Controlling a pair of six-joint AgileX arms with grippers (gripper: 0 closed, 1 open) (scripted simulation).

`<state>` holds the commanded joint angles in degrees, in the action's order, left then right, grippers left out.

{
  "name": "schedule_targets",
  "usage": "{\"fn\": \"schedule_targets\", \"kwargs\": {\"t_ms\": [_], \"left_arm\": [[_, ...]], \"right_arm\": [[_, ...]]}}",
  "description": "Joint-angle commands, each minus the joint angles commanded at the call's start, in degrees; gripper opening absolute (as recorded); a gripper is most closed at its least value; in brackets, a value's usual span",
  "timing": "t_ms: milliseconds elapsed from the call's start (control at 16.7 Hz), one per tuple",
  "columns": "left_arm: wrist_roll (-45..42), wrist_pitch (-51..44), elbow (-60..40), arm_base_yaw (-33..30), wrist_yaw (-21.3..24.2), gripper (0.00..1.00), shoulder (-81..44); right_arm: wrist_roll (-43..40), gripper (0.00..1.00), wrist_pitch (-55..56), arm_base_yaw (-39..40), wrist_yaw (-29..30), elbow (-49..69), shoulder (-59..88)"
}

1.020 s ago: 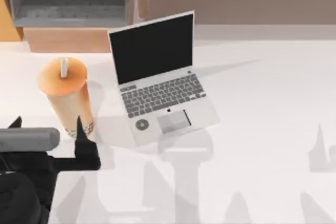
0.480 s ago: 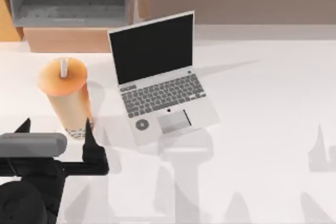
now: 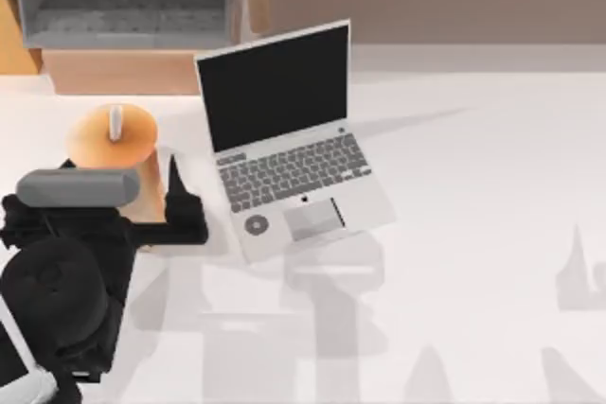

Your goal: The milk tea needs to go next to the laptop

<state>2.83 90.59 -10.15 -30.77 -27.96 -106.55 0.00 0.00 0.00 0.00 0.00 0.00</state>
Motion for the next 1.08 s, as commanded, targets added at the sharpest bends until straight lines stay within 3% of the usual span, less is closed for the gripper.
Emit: {"fn": "schedule_targets", "kwargs": {"t_ms": [360,1080], "left_arm": [[-0.29,-0.5,-2.03,2.02,2.03,1.0,-1.74],[-0.29,-0.5,-2.03,2.02,2.03,0.1,-1.74]], "right_arm": [[0.0,1.0,0.0,0.0,0.0,0.0,0.0],[0.0,1.0,0.0,0.0,0.0,0.0,0.0]]}}
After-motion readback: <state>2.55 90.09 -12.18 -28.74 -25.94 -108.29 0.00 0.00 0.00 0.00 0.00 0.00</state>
